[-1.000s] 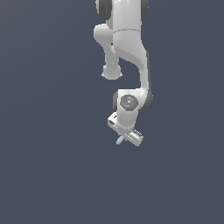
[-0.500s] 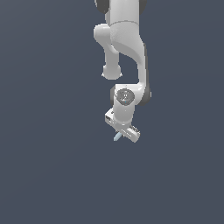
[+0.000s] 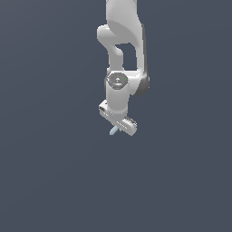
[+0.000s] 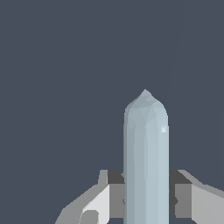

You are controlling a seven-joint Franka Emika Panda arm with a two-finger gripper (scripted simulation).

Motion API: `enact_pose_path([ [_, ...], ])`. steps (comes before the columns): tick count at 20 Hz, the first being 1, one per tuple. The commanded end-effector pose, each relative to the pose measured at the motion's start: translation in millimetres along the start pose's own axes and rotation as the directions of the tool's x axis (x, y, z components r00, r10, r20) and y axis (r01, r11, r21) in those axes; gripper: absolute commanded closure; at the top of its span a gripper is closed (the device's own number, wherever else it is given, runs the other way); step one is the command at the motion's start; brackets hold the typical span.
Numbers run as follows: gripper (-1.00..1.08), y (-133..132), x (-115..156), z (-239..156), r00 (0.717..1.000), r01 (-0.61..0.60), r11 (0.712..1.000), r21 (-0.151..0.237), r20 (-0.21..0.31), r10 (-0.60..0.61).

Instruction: Pick up the object and move it to a goal position.

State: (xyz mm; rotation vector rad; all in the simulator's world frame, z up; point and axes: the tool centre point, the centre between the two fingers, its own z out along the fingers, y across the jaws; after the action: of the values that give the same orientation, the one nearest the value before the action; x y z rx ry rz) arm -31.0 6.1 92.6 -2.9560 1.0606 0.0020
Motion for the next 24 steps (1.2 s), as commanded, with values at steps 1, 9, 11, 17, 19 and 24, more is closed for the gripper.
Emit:
enact_pose_path([
  [1,1.08,17.3,1.0,-19.6,1.000,0.000,1.000,0.001,0.000,0.000],
  [9,1.08,74.7,5.5,-85.5,1.000,-0.001,1.000,0.002,0.001,0.001],
  [11,1.08,89.4,6.9,-102.6,1.000,-0.001,1.000,0.002,0.001,0.001],
  [17,1.08,127.2,11.3,-147.3,1.000,-0.001,1.000,0.002,0.001,0.001],
  [19,1.08,137.5,12.9,-159.7,1.000,-0.001,1.000,0.001,0.000,0.001],
  [24,1.08,156.7,16.2,-183.7,1.000,-0.001,1.000,0.000,-0.001,0.001],
])
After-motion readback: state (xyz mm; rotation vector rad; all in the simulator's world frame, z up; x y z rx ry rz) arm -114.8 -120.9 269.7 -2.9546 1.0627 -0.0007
